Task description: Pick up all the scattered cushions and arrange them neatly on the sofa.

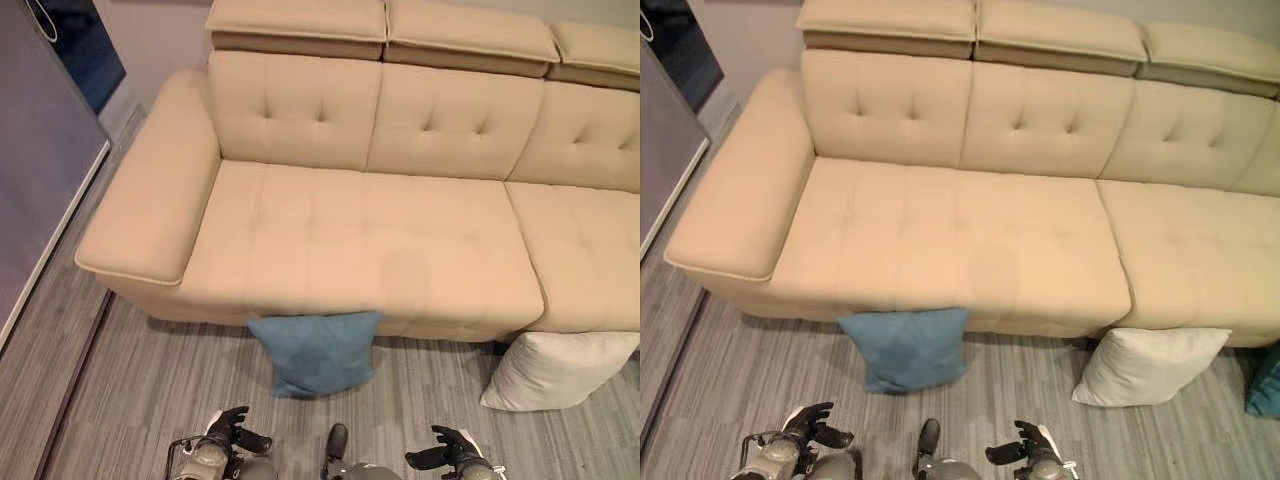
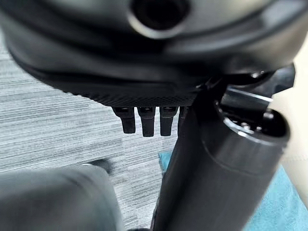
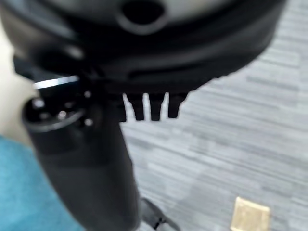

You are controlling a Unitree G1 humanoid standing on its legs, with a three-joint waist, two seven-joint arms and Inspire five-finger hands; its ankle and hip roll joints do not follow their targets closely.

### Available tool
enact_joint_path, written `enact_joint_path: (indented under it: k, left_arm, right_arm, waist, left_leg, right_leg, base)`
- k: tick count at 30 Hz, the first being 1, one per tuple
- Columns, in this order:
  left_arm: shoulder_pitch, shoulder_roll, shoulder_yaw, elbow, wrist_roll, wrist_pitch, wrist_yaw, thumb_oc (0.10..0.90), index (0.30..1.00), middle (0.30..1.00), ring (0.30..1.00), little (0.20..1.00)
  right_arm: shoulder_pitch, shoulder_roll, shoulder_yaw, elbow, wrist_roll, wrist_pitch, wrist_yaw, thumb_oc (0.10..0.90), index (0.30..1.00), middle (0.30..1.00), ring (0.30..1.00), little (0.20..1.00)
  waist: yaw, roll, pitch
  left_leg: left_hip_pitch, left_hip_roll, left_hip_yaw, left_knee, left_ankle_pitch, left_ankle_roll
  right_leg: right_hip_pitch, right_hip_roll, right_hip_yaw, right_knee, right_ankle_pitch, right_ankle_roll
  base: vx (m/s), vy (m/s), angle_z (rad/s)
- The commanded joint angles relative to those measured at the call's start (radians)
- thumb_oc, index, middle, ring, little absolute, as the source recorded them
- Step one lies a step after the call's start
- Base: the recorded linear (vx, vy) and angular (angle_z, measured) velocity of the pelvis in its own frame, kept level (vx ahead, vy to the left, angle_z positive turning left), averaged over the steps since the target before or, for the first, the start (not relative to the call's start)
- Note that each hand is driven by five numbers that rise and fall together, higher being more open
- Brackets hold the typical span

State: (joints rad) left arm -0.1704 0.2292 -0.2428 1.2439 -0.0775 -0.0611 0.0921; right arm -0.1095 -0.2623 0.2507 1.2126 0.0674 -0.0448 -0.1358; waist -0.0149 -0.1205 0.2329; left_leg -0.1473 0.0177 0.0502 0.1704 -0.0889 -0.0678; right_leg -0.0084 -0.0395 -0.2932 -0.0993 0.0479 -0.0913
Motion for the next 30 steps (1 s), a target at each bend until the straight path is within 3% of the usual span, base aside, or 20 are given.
enact_joint_path:
  k: [1, 9, 11, 13, 17, 21, 25, 30]
  left_arm:
    - [0.045, 0.004, -0.021, 0.008, 0.018, -0.014, 0.004, 0.8, 0.9, 0.9, 0.9, 0.9]
    - [0.07, 0.022, 0.007, 0.022, 0.02, -0.009, 0.005, 0.8, 0.9, 0.9, 0.9, 0.9]
    - [0.067, 0.039, 0.017, 0.019, 0.016, -0.007, 0.009, 0.8, 0.9, 0.9, 0.9, 0.9]
    - [0.064, 0.05, 0.02, 0.017, 0.013, -0.009, 0.012, 0.8, 0.9, 0.9, 0.9, 0.9]
    - [0.061, 0.061, 0.025, 0.017, 0.01, -0.013, 0.018, 0.8, 0.9, 0.9, 0.9, 0.9]
    - [0.054, 0.067, 0.018, 0.016, 0.014, -0.018, 0.024, 0.8, 0.9, 0.9, 0.9, 0.9]
    - [0.043, 0.06, 0.018, 0.01, 0.001, -0.022, 0.027, 0.8, 0.9, 0.9, 0.9, 0.9]
    - [0.01, 0.046, -0.008, -0.013, -0.018, -0.03, 0.03, 0.8, 0.9, 0.9, 0.9, 0.9]
  right_arm:
    - [0.017, -0.044, 0.006, 0.009, 0.025, -0.019, -0.018, 0.8, 0.9, 0.9, 0.9, 0.9]
    - [0.022, -0.029, 0.017, -0.001, -0.02, -0.012, -0.015, 0.8, 0.9, 0.9, 0.9, 0.9]
    - [0.01, -0.024, 0.025, -0.013, -0.025, -0.01, -0.012, 0.8, 0.9, 0.9, 0.9, 0.9]
    - [0.005, -0.023, 0.027, -0.017, -0.025, -0.009, -0.013, 0.8, 0.9, 0.9, 0.9, 0.9]
    - [-0.001, -0.027, 0.027, -0.021, -0.026, -0.01, -0.015, 0.8, 0.9, 0.9, 0.9, 0.9]
    - [-0.001, -0.032, 0.028, -0.015, -0.027, -0.006, -0.018, 0.8, 0.9, 0.9, 0.9, 0.9]
    - [-0.001, -0.036, 0.036, -0.011, -0.027, -0.009, -0.021, 0.8, 0.9, 0.9, 0.9, 0.9]
    - [-0.01, -0.045, 0.037, -0.021, -0.001, -0.023, -0.031, 0.8, 0.9, 0.9, 0.9, 0.9]
  waist:
    - [0.023, 0.036, -0.027]
    - [0.041, 0.035, -0.039]
    - [0.041, 0.04, -0.025]
    - [0.04, 0.046, -0.018]
    - [0.037, 0.049, -0.026]
    - [0.025, 0.042, -0.036]
    - [0.031, 0.039, -0.052]
    - [0.02, 0.039, -0.025]
  left_leg:
    - [0.0, -0.03, 0.005, -0.016, 0.028, 0.043]
    - [0.047, -0.067, -0.009, -0.038, -0.006, 0.087]
    - [0.055, -0.067, -0.01, -0.027, -0.02, 0.109]
    - [0.057, -0.07, -0.021, -0.02, -0.024, 0.118]
    - [0.082, -0.078, -0.035, -0.038, -0.027, 0.119]
    - [0.096, -0.087, -0.057, -0.056, -0.023, 0.111]
    - [0.086, -0.063, -0.069, -0.108, 0.018, 0.081]
    - [0.026, -0.043, -0.105, -0.119, 0.071, 0.041]
  right_leg:
    - [0.016, 0.007, 0.144, 0.095, -0.117, 0.135]
    - [-0.021, -0.031, 0.162, 0.222, -0.121, 0.181]
    - [-0.085, -0.051, 0.171, 0.338, -0.111, 0.204]
    - [-0.114, -0.058, 0.186, 0.376, -0.101, 0.212]
    - [-0.104, -0.068, 0.204, 0.309, -0.087, 0.207]
    - [-0.093, -0.052, 0.275, 0.223, -0.067, 0.21]
    - [-0.059, -0.036, 0.246, 0.158, -0.08, 0.19]
    - [-0.061, -0.012, 0.215, 0.113, -0.092, 0.161]
  base:
    - [0.14, 0.133, 0.04]
    - [0.08, 0.137, -0.32]
    - [0.03, 0.127, -0.17]
    - [0.02, 0.057, -0.1]
    - [0.05, -0.013, 0.22]
    - [0.04, -0.089, 0.07]
    - [-0.03, -0.219, 0.22]
    - [-0.1, -0.174, 0.36]
